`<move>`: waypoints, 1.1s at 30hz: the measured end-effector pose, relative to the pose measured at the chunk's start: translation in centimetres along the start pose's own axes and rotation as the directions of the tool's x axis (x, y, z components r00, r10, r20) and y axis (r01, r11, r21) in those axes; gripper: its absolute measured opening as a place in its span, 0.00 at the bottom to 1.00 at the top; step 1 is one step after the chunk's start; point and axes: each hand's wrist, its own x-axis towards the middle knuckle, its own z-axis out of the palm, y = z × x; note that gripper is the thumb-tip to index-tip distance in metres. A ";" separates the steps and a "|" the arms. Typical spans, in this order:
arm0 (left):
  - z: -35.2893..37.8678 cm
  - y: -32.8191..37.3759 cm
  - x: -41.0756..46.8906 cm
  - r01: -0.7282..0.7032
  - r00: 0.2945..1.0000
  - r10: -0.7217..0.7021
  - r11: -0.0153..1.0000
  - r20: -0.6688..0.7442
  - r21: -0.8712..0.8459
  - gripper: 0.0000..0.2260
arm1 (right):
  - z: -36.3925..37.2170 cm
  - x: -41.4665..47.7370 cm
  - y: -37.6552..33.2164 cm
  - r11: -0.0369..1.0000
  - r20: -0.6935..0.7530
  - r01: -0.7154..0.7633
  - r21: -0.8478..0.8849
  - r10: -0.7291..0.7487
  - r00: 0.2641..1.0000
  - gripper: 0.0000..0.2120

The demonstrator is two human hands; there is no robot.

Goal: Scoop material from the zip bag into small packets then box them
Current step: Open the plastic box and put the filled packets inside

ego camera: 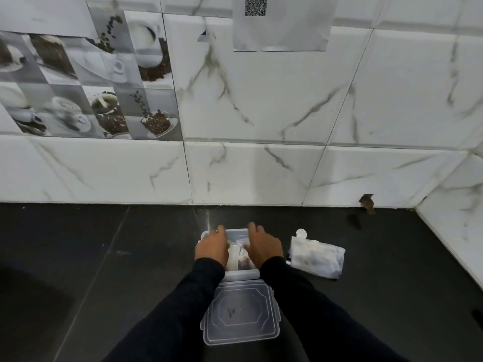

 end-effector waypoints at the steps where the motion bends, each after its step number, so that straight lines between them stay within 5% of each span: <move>1: -0.7 -0.5 -1.0 0.053 0.997 -0.058 0.994 -0.048 -0.094 0.12 | -0.3 -0.9 0.5 0.988 -0.054 -0.063 0.144 0.072 0.996 0.15; 4: -1.5 -3.3 -5.0 0.273 0.949 -0.312 0.880 -0.041 -0.388 0.13 | 0.2 -4.8 3.2 0.802 -0.045 -0.300 0.517 0.375 0.926 0.10; 7: 1.4 -7.1 -8.9 0.517 0.854 -0.485 0.748 0.189 -0.416 0.16 | 2.5 -9.2 5.9 0.670 0.205 -0.531 0.519 0.505 0.838 0.16; 10: 4.2 -8.0 -11.2 0.640 0.763 -0.421 0.601 0.491 -0.479 0.17 | 4.6 -11.6 6.1 0.667 0.372 -0.604 0.436 0.478 0.796 0.19; 15: 3.5 -7.2 -12.3 0.681 0.727 -0.328 0.455 0.603 -0.574 0.07 | 4.7 -11.5 5.2 0.670 0.476 -0.623 0.403 0.429 0.768 0.11; 18: 2.0 -7.1 -12.8 0.696 0.718 -0.297 0.337 0.629 -0.635 0.18 | 3.2 -12.1 5.5 0.624 0.504 -0.629 0.464 0.398 0.767 0.07; 21: -1.0 -7.4 -13.9 0.697 0.713 -0.289 0.191 0.639 -0.691 0.29 | -0.3 -13.4 5.7 0.468 0.542 -0.618 0.632 0.303 0.784 0.03; 25: -4.9 -7.5 -13.6 0.507 0.860 -0.196 0.217 0.471 -0.834 0.18 | -5.8 -13.2 5.4 0.172 0.455 -0.481 0.860 0.168 0.874 0.06; 27: -5.8 -7.3 -11.9 0.320 0.947 -0.158 0.359 0.281 -0.877 0.10 | -7.0 -11.7 5.2 0.145 0.363 -0.402 0.904 0.235 0.902 0.09; 29: -5.5 -6.8 -9.8 0.216 0.975 -0.149 0.499 0.163 -0.839 0.11 | -6.5 -9.7 4.9 0.232 0.273 -0.359 0.904 0.332 0.903 0.09; 31: -4.5 -5.9 -7.9 0.218 0.973 -0.194 0.581 0.126 -0.784 0.13 | -4.8 -7.7 4.7 0.459 0.166 -0.338 0.821 0.374 0.912 0.09; 33: -3.3 -5.1 -6.5 0.253 0.960 -0.258 0.628 0.110 -0.736 0.12 | -3.1 -6.4 4.3 0.582 0.141 -0.365 0.727 0.393 0.908 0.09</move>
